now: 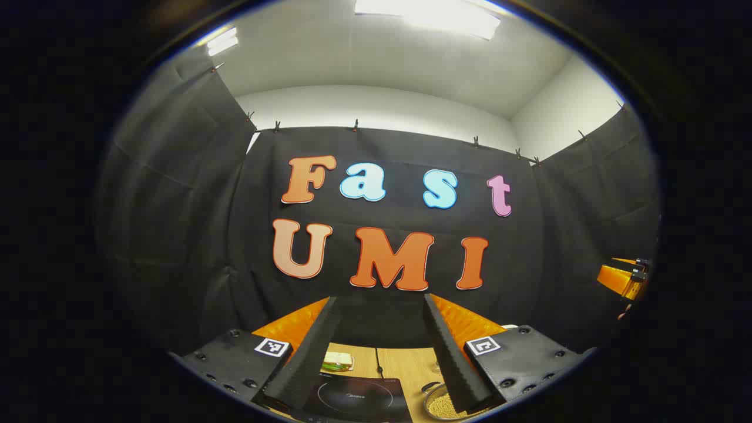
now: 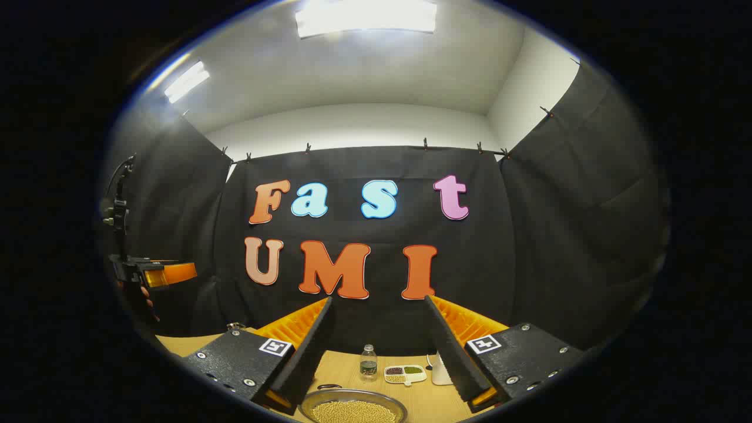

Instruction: First push the handle of the pot to place it horizontally, then grasp the pot with both hands and set it on the induction cooktop.

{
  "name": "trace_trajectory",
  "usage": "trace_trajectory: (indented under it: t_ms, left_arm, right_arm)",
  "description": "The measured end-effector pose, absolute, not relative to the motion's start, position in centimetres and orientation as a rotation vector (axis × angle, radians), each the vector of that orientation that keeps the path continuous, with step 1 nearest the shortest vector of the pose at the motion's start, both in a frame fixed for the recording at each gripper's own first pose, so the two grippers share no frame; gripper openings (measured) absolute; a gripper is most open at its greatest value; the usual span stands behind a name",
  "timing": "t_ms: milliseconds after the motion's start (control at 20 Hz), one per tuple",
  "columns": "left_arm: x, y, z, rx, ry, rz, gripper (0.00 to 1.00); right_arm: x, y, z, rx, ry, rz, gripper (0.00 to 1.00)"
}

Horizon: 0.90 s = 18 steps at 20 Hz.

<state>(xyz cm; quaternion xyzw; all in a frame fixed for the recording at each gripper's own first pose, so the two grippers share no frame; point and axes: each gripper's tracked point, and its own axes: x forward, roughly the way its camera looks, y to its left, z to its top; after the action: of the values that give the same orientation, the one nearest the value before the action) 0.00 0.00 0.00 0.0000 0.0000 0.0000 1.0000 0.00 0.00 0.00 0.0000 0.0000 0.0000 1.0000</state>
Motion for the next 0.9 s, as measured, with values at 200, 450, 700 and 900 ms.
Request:
trace_trajectory:
  t_ms: [200, 450, 700, 900]
  left_arm:
    - [-0.1, -0.7, 0.4, 0.008, -0.015, -0.016, 0.96]
    - [-0.1, -0.1, 0.0, -0.007, -0.027, -0.002, 0.96]
    - [0.3, 0.4, -0.5, -0.029, -0.011, -0.002, 0.96]
    - [0.6, 0.7, -0.8, -0.03, -0.004, 0.006, 0.96]
  right_arm:
    - [0.2, 0.2, 0.1, 0.012, -0.004, 0.005, 0.93]
    - [0.4, 1.0, -0.1, 0.015, -0.004, 0.031, 0.93]
    - [0.5, 1.1, -0.3, 0.01, -0.006, 0.033, 0.93]
    - [0.7, 1.0, -0.8, 0.007, 0.003, 0.03, 0.97]
